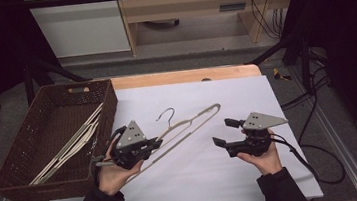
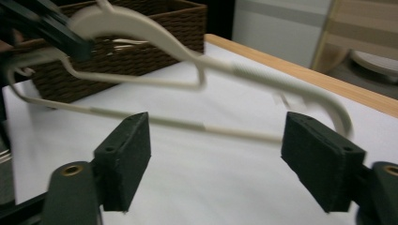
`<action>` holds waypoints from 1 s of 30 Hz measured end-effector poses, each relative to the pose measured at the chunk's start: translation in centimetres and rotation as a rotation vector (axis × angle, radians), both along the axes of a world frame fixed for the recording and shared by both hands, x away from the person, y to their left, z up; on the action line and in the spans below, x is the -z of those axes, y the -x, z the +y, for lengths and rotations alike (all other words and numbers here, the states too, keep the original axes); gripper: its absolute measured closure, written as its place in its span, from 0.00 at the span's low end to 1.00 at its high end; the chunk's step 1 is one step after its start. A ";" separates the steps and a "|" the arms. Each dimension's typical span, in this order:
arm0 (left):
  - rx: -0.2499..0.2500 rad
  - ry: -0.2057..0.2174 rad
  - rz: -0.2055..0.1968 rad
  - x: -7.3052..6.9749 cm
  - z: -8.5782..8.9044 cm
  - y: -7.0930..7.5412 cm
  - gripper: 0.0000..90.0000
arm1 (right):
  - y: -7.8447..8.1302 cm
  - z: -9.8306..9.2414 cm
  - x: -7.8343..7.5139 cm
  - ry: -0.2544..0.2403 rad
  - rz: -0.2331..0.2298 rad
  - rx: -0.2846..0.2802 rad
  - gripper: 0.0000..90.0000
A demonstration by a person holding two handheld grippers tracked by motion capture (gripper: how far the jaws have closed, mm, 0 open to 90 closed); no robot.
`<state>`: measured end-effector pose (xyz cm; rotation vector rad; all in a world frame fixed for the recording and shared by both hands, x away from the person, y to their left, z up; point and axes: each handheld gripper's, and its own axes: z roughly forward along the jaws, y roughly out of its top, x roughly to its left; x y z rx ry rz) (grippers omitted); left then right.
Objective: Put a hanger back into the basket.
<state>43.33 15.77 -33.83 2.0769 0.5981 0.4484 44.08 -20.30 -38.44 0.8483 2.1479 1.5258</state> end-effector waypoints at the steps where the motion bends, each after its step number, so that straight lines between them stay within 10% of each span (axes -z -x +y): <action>1: -0.012 0.007 -0.009 -0.6 0.3 0.1 0.96 | 0.0 -0.4 0.1 -0.003 0.001 0.014 0.23; 18: -0.150 -0.012 -0.160 -8.5 8.4 -0.6 0.96 | 0.7 -4.4 1.4 -0.054 0.053 0.216 0.07; 30: -0.276 -0.029 -0.186 -8.5 16.7 -2.1 0.96 | 0.6 -4.8 1.8 -0.042 0.066 0.233 0.06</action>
